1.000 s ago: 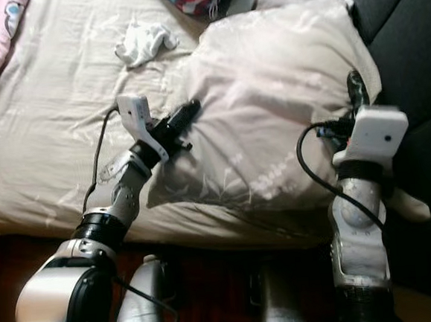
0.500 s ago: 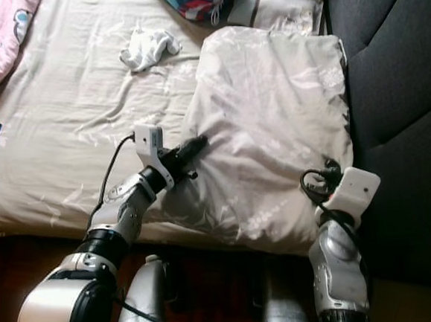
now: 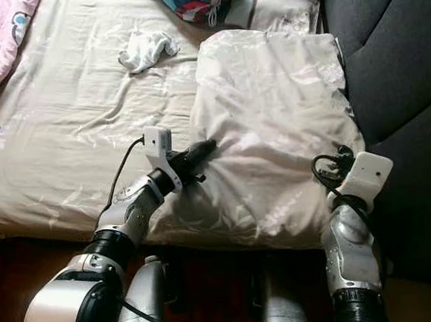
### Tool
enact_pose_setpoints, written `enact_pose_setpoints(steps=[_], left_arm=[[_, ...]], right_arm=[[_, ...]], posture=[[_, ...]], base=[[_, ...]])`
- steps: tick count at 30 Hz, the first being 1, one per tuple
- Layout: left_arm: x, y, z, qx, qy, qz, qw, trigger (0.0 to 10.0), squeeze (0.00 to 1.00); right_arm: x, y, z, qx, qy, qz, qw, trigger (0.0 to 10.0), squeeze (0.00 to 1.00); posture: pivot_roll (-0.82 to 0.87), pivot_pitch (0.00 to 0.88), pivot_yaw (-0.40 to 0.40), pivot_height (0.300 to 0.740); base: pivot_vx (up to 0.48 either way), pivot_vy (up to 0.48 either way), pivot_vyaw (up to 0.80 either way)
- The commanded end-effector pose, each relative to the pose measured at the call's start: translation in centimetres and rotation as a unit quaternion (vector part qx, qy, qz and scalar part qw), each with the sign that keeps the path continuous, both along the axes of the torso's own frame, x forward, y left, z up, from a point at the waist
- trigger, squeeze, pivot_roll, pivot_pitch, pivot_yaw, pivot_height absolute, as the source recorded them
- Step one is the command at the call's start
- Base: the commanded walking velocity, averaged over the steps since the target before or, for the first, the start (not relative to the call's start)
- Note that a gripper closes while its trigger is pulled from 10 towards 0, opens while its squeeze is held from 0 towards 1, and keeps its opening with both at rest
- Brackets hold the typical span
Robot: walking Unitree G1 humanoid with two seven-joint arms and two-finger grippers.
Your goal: Clean up the room
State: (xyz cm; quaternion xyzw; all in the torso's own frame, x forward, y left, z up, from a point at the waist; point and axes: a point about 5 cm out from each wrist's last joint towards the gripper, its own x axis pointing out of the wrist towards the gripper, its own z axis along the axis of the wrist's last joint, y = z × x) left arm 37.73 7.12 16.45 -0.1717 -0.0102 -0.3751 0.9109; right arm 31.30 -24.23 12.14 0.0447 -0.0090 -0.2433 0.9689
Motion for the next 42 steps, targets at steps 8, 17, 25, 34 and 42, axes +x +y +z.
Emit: enact_pose_setpoints(steps=[8,17,25,34,42], left_arm=[[-0.1,3.2,-0.1,-0.015,-0.011,0.043,0.999,10.0,1.0],[-0.1,3.3,0.2,-0.025,-0.015,0.034,0.999,10.0,1.0],[-0.2,5.5,0.0,0.009,-0.043,0.138,0.99,10.0,0.41],[-2.0,10.8,-3.1,0.11,-0.039,0.305,0.945,10.0,0.0],[-4.5,14.7,-5.3,0.16,-0.032,0.408,0.898,10.0,0.0]], right_arm=[[-1.8,-3.7,1.0,-0.066,-0.022,-0.085,0.994,10.0,1.0],[-1.2,-2.7,3.1,-0.109,-0.075,-0.067,0.989,10.0,1.0],[0.0,2.5,2.8,-0.09,-0.101,0.14,0.981,10.0,0.0],[-1.1,5.4,-1.3,-0.051,-0.04,0.222,0.973,10.0,0.0],[-1.2,5.4,-3.2,-0.016,-0.019,0.23,0.973,10.0,0.0]], posture=[[-0.13,0.393,0.027,0.662],[-0.13,0.384,0.025,0.662],[-0.13,0.346,0.023,0.662],[-0.12,0.295,0.021,0.662],[-0.09,0.253,0.01,0.675]], base=[[0.0,0.0,0.0],[0.0,0.0,0.0],[0.0,0.0,0.0],[0.0,0.0,0.0],[0.0,0.0,0.0]])
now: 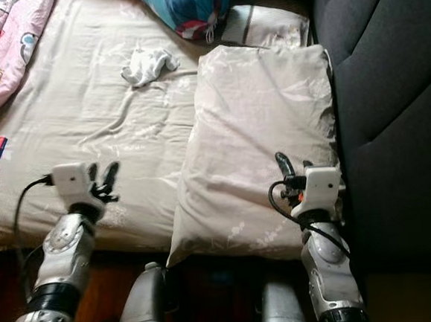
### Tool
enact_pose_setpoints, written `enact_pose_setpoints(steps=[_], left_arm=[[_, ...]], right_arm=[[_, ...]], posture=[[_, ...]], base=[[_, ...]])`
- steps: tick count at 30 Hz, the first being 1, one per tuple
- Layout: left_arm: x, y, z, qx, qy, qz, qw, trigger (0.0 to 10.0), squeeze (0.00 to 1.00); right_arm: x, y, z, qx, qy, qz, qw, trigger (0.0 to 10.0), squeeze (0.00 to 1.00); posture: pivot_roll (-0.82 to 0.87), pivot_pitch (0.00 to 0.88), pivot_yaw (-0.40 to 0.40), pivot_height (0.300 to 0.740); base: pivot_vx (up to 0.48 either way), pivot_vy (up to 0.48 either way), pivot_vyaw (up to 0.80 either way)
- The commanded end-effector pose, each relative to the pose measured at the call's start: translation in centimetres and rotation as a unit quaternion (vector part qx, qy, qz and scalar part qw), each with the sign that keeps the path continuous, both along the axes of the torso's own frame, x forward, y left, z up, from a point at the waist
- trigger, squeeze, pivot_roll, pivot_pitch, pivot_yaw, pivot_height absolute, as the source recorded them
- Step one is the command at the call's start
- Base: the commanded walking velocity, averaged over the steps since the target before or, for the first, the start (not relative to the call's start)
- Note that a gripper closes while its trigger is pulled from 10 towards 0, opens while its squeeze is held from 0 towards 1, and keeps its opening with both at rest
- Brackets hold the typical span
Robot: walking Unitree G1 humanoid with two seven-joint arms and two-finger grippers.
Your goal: Clean up the room
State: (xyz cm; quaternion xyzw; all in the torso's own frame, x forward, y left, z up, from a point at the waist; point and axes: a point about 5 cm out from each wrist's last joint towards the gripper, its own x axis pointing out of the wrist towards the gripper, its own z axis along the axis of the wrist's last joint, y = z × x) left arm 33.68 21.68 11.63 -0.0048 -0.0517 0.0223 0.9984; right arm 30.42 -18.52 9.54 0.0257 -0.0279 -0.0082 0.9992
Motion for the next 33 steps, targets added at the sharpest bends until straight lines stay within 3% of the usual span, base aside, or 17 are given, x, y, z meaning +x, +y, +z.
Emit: enact_pose_setpoints(steps=[1,7,10,21,29,33], left_arm=[[-0.6,0.1,-0.8,0.014,0.007,0.007,1.0,10.0,0.0],[-1.2,-0.4,-3.3,-0.003,0.051,0.026,0.998,10.0,0.0],[-1.7,-0.5,-5.2,0.002,0.095,0.036,0.995,10.0,0.0],[-2.9,0.1,-7.8,-0.012,0.155,0.049,0.987,10.0,0.0],[-5.1,-0.4,-11.4,-0.011,0.251,0.041,0.967,10.0,0.0],[-7.0,-0.2,-13.7,-0.007,0.322,0.043,0.946,10.0,0.0]], right_arm=[[-0.1,-0.3,-0.7,0.009,0.011,-0.005,1.0,10.0,0.0],[0.2,-0.2,-1.4,0.013,0.026,-0.004,1.0,10.0,0.0],[-0.2,-0.1,-3.0,0.003,0.054,0.002,0.999,10.0,0.0],[-0.7,0.5,-5.4,0.008,0.098,0.009,0.995,10.0,0.0],[-2.1,-0.5,-8.6,0.02,0.173,-0.008,0.985,10.0,0.0],[-3.8,-1.2,-11.0,0.032,0.235,-0.045,0.97,10.0,0.0]], posture=[[-0.09,0.241,0.011,0.68],[-0.1,0.219,0.012,0.71],[-0.09,0.199,0.013,0.73],[-0.07,0.163,0.013,0.74],[-0.06,0.136,0.007,0.74],[-0.05,0.133,0.016,0.74]], base=[[0.0,0.0,0.0],[0.0,0.0,0.0],[0.0,0.0,0.0],[0.0,0.0,0.0],[0.0,0.0,0.0],[0.0,0.0,0.0]])
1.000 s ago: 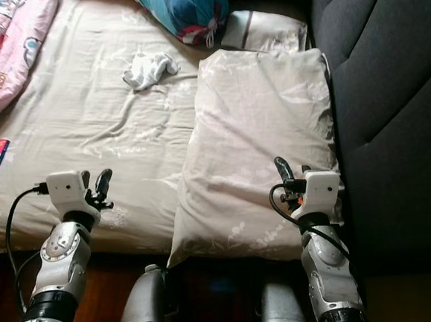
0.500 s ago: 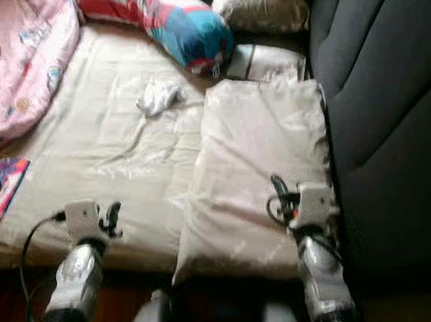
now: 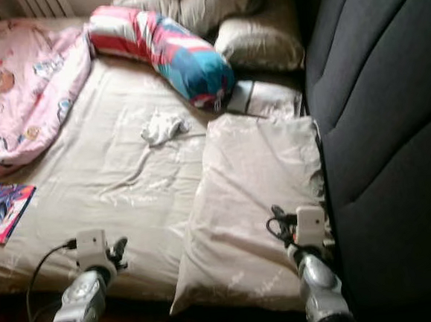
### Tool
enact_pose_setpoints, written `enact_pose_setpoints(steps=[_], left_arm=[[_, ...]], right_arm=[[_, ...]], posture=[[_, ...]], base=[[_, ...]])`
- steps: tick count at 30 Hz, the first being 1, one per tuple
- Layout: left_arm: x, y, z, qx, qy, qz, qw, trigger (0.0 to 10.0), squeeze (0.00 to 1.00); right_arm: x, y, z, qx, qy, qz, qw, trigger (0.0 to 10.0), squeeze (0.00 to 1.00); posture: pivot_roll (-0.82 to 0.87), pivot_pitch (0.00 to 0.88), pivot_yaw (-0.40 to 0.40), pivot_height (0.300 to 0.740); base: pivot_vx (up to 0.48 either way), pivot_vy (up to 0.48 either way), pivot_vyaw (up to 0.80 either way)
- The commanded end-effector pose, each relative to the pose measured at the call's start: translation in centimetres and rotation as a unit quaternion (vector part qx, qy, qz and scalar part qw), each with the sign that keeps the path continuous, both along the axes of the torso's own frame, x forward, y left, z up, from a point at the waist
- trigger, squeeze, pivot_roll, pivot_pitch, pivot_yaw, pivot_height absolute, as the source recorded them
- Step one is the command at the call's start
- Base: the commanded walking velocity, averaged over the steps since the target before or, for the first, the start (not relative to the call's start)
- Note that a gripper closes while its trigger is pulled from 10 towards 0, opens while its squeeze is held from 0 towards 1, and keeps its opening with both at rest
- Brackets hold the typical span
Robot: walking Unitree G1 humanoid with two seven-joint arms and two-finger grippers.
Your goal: Clean up the room
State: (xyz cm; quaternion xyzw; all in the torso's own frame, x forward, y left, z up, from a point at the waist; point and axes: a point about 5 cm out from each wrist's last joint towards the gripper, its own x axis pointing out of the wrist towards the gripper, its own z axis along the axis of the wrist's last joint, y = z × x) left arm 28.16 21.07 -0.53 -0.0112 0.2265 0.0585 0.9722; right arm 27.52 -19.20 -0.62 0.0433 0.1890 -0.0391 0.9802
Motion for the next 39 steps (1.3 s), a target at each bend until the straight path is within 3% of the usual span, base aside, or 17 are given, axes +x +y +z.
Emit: enact_pose_setpoints(steps=[1,7,11,20,39], left_arm=[[-1.8,0.4,-1.8,0.01,0.057,0.004,0.998,10.0,0.0],[-3.0,0.3,-3.0,0.007,0.1,0.013,0.995,10.0,0.0],[-3.9,0.0,-3.9,0.001,0.128,0.019,0.992,10.0,0.0],[-4.3,-0.3,-4.2,0.002,0.137,0.023,0.99,10.0,0.0],[-6.0,0.0,-5.3,0.003,0.173,0.021,0.985,10.0,0.0]], right_arm=[[-1.0,-0.5,-1.0,0.006,0.025,-0.024,0.999,10.0,0.0],[-1.4,0.2,-1.8,0.001,0.05,-0.013,0.999,10.0,0.0],[-1.6,0.3,-2.1,0.033,0.057,-0.043,0.997,10.0,0.0],[-1.3,1.4,-2.1,0.026,0.055,-0.015,0.998,10.0,0.0],[-1.2,1.4,-2.0,0.021,0.055,-0.016,0.998,10.0,0.0]], posture=[[-0.05,0.133,0.017,0.74],[-0.07,0.147,0.03,0.74],[-0.07,0.17,0.035,0.74],[-0.06,0.205,0.036,0.74],[-0.07,0.219,0.05,0.74]], base=[[0.0,0.0,0.0],[0.0,0.0,0.0],[0.0,0.0,0.0],[0.0,0.0,0.0],[0.0,0.309,0.0]])
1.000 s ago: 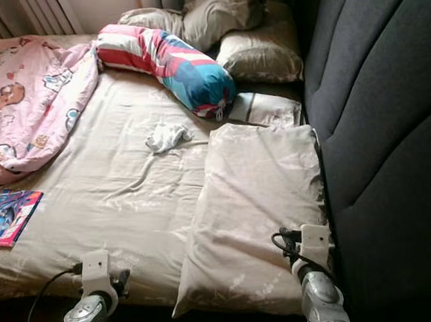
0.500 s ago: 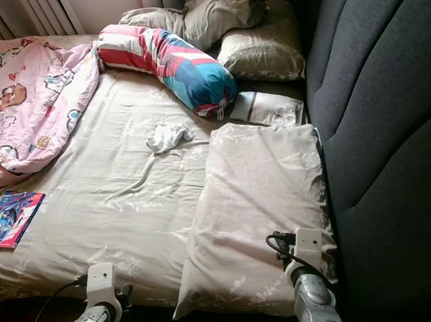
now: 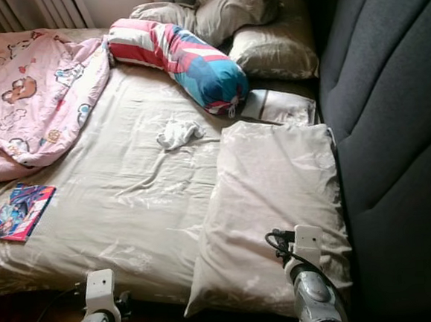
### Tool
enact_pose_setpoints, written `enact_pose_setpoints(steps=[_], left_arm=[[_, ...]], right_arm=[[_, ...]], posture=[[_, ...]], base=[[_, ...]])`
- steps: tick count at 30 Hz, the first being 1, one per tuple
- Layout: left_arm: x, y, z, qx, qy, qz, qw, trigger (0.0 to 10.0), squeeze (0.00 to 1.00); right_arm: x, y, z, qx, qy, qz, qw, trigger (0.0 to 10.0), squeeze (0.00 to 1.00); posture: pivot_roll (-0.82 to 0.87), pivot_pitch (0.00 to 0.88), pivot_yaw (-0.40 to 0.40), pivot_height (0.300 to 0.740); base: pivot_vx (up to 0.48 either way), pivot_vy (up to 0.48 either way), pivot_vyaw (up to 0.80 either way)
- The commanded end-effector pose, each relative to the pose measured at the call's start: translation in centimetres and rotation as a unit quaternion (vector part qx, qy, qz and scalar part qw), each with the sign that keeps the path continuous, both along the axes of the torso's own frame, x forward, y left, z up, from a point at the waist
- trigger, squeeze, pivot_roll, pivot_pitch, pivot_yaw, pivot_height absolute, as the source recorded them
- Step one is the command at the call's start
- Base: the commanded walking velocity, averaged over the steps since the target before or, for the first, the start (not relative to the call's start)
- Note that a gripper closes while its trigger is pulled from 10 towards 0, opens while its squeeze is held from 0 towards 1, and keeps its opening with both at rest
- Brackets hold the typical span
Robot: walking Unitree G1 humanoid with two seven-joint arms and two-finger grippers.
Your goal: Clean up the room
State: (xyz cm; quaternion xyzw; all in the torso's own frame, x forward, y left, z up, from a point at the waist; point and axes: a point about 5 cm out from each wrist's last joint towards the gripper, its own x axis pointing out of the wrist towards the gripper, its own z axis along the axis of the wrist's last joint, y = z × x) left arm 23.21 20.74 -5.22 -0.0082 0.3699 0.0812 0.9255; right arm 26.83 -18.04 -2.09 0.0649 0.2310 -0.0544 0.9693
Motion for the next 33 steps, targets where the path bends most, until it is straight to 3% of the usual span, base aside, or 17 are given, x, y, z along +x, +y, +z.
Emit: enact_pose_setpoints(steps=[1,20,23,33], left_arm=[[-1.1,0.4,-0.68,0.004,0.024,-0.001,1.0,10.0,0.0],[-1.62,0.29,-1.04,0.001,0.036,-0.004,0.999,10.0,0.0],[-1.65,0.17,-1.08,0.0,0.037,-0.006,0.999,10.0,0.0],[-1.89,0.87,-1.09,0.001,0.04,-0.002,0.999,10.0,0.0]], right_arm=[[-0.52,0.32,-0.51,0.001,0.012,0.002,1.0,10.0,0.0],[-0.63,0.28,-0.63,-0.024,0.019,0.028,0.999,10.0,0.0],[-0.56,0.4,-0.54,-0.019,0.014,0.026,0.999,10.0,0.0],[-0.62,0.62,-0.62,-0.006,0.014,0.015,1.0,10.0,0.0]], posture=[[-0.07,0.219,0.052,0.74],[-0.08,0.202,0.058,0.74],[-0.08,0.198,0.058,0.74],[-0.08,0.189,0.059,0.74]], base=[[0.0,0.341,0.0],[0.0,0.364,0.07],[0.0,0.387,0.8],[0.0,0.385,0.0]])
